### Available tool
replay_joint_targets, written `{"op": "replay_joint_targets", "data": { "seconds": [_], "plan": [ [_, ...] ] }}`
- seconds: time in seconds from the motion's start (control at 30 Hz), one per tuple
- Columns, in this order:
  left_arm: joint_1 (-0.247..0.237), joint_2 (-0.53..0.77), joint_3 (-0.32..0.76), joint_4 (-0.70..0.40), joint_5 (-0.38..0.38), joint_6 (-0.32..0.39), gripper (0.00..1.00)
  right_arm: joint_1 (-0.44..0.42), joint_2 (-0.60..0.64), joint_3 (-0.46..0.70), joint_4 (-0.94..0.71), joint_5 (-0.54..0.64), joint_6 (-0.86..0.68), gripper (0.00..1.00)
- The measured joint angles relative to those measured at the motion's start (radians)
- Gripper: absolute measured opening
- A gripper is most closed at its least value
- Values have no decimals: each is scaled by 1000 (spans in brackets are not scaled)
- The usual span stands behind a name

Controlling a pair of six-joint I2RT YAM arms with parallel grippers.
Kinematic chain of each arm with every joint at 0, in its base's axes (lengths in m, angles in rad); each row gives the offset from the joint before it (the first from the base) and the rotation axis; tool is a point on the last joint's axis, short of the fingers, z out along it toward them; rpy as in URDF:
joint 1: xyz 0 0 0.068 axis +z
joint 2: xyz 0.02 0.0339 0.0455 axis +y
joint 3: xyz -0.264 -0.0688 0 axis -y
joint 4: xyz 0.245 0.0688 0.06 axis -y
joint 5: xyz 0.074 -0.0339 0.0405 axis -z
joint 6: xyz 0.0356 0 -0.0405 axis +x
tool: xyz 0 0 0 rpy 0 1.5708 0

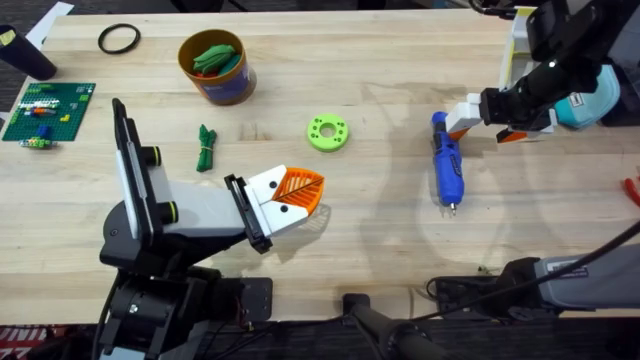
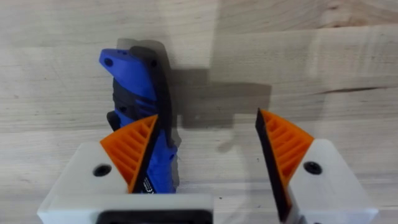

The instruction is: Pick up the gripper from the table and insert it into the empty holder that is missing its gripper. Then pick up a screw, insert it into the mounting hole, and use the screwdriver to tighten it. Finally, clean up the table by picking up the vegetable and placing it into the bucket.

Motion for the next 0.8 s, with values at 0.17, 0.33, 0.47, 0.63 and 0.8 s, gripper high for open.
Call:
{"op": "replay_joint_targets", "data": {
  "seconds": [0.17,0.33,0.47,0.63,0.8],
  "plan": [
    [0,0,0,0,1,0,29,-5,-2,0,-5,-14,0,977],
    [0,0,0,-1,3,0,29,-6,-3,0,-7,-50,0,977],
    [0,0,0,-1,3,0,29,-6,-17,13,-67,-61,0,977],
    [0,0,0,-1,3,0,29,-5,-86,99,-174,-72,0,977],
    [0,0,0,-1,3,0,29,3,-187,171,-230,-75,0,977]
  ]
}}
